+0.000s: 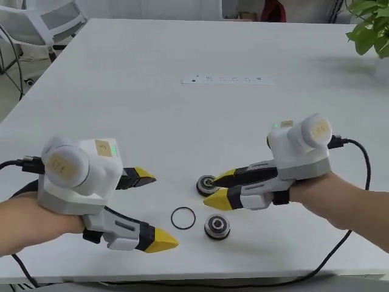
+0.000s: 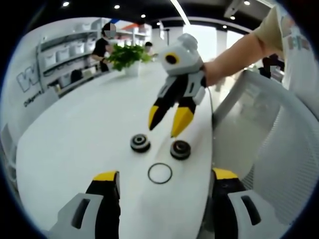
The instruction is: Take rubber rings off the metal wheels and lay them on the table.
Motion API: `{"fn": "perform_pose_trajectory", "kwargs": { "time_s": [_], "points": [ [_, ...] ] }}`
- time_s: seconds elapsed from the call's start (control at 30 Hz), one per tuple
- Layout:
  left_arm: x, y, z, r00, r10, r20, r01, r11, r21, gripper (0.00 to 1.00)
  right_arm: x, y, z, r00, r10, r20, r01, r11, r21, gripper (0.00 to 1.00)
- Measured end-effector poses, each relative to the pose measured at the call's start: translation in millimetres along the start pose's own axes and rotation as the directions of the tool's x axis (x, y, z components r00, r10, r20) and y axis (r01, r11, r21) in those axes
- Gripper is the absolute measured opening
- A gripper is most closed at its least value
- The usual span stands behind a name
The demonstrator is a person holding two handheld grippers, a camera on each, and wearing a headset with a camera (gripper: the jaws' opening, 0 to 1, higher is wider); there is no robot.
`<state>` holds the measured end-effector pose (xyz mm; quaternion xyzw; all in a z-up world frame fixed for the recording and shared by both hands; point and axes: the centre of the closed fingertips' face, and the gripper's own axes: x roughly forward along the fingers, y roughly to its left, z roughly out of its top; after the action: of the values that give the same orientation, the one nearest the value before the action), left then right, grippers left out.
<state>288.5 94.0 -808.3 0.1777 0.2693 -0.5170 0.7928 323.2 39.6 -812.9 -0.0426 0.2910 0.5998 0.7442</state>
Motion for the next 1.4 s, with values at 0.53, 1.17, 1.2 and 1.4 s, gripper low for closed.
{"fn": "perform_pose_trajectory", "kwargs": {
  "time_s": [0.53,1.17,1.2,1.4],
  "points": [
    [16.6,-6.8,12.0,0.9993,-0.038,0.005,0.038,0.999,0.026,0.74,-13.7,4.7,-12.4,0.9999,0.006,-0.011,-0.007,1.0,-0.028,0.34],
    [35.5,-9.9,17.5,0.9981,-0.062,0.001,0.062,0.998,0.023,0.69,-16.8,11.0,-37.3,0.9977,0.032,-0.06,-0.036,0.998,-0.058,0.33],
    [36.4,-10.4,17.5,0.9979,-0.064,0.0,0.064,0.998,0.025,0.68,-16.6,11.2,-38.5,0.9974,0.034,-0.064,-0.038,0.998,-0.059,0.33],
    [42.3,-14.9,18.1,0.9966,-0.081,-0.014,0.082,0.996,0.039,0.65,-15.9,12.7,-46.2,0.9952,0.04,-0.09,-0.047,0.995,-0.083,0.32]
  ]
}}
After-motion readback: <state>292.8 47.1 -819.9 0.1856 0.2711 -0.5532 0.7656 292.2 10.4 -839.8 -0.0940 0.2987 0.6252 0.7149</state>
